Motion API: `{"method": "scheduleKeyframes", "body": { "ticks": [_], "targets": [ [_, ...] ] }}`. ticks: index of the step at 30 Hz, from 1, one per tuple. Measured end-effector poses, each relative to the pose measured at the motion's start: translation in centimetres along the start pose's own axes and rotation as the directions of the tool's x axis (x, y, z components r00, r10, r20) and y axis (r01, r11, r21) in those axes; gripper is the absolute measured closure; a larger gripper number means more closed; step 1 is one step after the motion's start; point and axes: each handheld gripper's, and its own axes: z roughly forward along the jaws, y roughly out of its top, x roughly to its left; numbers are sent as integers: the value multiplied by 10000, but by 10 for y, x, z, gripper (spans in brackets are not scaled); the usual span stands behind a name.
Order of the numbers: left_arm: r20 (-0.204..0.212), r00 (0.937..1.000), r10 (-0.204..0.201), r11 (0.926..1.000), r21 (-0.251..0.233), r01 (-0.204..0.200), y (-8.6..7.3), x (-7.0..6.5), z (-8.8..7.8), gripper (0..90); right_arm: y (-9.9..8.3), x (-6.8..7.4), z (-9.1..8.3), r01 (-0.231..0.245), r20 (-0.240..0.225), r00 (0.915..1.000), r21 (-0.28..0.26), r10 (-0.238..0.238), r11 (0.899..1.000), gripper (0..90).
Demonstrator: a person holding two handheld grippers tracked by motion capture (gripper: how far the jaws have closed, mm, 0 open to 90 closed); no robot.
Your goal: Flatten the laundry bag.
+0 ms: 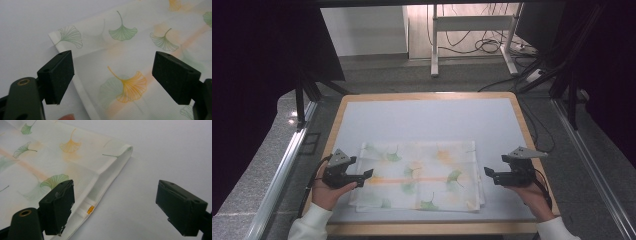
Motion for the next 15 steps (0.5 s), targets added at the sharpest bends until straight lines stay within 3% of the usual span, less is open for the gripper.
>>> {"method": "scheduleKeyframes", "body": {
  "ticks": [6,9,13,15],
  "targets": [
    [21,10000,-79,10000,29,79,1,0,4,180,-2,0,-2,30,-264,9996,-34,-31,10000,174],
    [183,9998,-114,9999,1,114,2,1,6,180,-5,1,-3,147,-222,9996,-4,-147,9999,174],
    [30,9999,108,9999,103,-109,0,0,4,180,-4,2,-6,145,-85,9999,-10,-145,9999,175],
    [172,9998,-41,10000,-71,43,1,1,0,181,-2,3,-8,115,-97,9999,-56,-115,9999,175]
  ]
}}
